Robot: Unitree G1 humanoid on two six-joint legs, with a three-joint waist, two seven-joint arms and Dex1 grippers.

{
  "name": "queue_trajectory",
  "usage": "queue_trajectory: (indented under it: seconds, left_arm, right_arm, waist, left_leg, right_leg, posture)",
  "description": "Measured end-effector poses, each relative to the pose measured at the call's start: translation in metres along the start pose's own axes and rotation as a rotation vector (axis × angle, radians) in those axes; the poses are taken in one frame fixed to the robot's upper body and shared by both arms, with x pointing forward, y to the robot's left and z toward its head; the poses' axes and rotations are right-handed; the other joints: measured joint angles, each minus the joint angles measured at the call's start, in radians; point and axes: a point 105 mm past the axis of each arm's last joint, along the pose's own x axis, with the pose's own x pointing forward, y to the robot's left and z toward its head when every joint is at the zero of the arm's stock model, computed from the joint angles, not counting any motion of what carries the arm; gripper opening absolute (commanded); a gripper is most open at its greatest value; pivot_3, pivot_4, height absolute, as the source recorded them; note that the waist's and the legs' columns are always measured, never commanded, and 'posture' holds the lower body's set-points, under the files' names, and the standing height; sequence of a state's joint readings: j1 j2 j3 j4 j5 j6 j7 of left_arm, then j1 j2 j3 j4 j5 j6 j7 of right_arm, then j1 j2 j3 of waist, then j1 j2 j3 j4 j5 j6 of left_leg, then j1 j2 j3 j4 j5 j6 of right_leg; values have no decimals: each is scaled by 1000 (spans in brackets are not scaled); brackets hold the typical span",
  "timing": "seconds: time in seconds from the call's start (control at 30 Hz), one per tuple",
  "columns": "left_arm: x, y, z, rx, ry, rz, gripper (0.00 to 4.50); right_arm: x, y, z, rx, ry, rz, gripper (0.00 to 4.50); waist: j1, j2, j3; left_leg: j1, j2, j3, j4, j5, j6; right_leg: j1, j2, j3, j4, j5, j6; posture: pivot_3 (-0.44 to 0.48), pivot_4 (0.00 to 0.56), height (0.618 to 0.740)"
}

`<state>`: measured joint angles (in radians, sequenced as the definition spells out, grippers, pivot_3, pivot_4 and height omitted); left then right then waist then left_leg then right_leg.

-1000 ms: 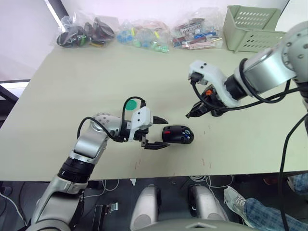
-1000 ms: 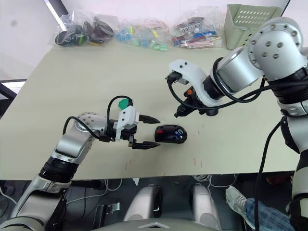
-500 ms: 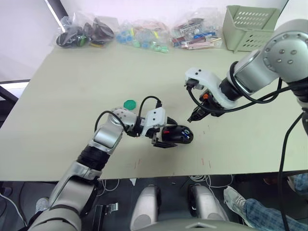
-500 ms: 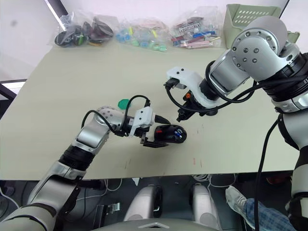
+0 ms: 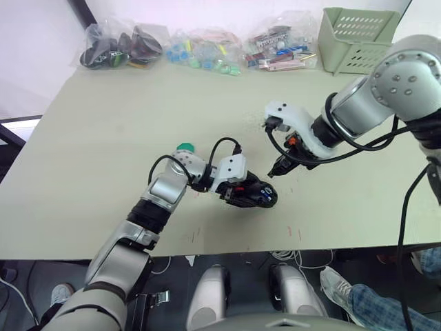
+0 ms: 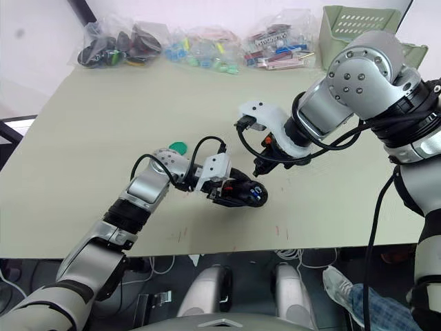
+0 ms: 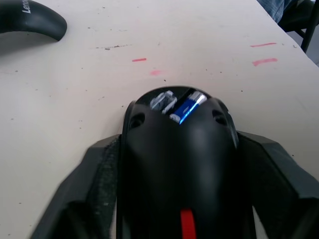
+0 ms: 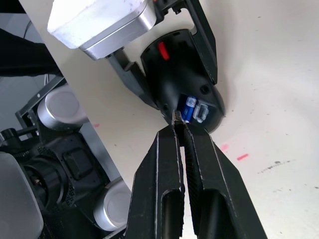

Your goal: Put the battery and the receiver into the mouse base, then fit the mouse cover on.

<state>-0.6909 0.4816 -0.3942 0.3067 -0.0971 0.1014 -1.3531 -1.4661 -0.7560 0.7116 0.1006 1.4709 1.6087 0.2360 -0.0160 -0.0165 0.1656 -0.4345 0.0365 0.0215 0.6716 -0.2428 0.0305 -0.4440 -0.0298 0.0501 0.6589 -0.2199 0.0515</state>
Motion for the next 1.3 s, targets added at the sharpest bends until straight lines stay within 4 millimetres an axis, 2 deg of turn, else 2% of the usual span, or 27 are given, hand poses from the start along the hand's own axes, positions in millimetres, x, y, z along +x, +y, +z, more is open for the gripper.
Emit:
queue_trajectory:
  seconds: [0.8, 0.9, 1.3]
  left_arm:
    - [4, 1, 2, 45, 13, 13, 2929]
    - [4, 1, 2, 41, 14, 13, 2929]
    - [4, 0, 1, 37, 15, 13, 2929]
  right_arm:
    - [28, -7, -6, 55, 40, -5, 0]
    - [37, -12, -12, 77, 66, -20, 0]
    - [47, -20, -20, 115, 95, -38, 0]
  waist:
    - [2, 0, 0]
    - [2, 0, 0]
    - [1, 0, 0]
  left_leg:
    - [0, 0, 0, 2, 0, 0]
    - [0, 0, 0, 3, 0, 0]
    - [0, 0, 0, 3, 0, 0]
  right_leg:
    - [0, 0, 0, 2, 0, 0]
    - [0, 0, 0, 2, 0, 0]
    - [0, 0, 0, 2, 0, 0]
  posture:
    - [0, 150, 740]
    - [0, 150, 740]
    - [0, 150, 740]
